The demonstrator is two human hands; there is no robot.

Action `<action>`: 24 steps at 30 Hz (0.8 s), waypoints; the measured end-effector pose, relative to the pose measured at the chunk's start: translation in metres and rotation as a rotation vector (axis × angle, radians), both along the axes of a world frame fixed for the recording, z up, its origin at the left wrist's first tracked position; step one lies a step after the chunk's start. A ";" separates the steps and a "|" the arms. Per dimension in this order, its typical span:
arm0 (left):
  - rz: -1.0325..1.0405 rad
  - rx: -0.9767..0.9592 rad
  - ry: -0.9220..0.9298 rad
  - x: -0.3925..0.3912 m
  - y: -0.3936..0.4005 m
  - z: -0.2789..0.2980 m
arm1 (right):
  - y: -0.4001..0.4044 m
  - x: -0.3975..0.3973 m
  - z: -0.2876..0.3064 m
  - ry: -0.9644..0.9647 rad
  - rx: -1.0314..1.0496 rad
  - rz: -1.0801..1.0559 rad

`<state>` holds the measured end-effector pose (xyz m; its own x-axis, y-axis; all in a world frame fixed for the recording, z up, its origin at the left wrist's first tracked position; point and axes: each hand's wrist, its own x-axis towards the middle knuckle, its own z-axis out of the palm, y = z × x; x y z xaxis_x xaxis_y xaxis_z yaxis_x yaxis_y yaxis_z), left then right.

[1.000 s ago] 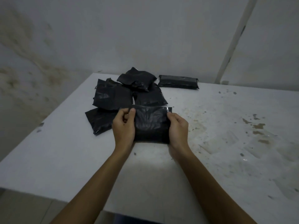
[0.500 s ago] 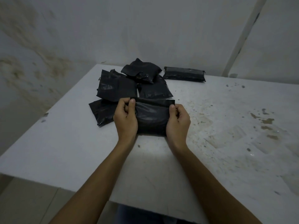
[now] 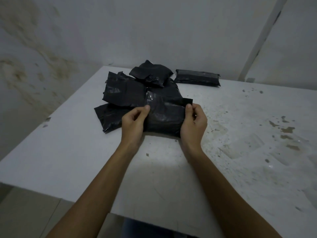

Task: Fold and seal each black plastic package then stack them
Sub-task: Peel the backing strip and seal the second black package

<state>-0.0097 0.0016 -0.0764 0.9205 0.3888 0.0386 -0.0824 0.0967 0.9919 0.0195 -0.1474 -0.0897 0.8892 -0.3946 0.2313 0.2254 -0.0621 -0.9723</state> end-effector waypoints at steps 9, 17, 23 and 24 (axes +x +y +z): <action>-0.069 -0.044 0.029 0.003 0.009 0.006 | -0.021 0.004 0.039 0.169 0.055 0.359; -0.307 0.120 0.057 0.002 0.009 0.007 | -0.014 0.025 0.083 0.389 -0.574 0.641; -0.362 0.168 0.113 0.003 0.011 0.004 | -0.010 0.032 0.055 0.293 -0.482 0.593; -0.367 0.161 0.122 0.004 0.011 0.004 | -0.010 0.032 0.051 0.275 -0.470 0.576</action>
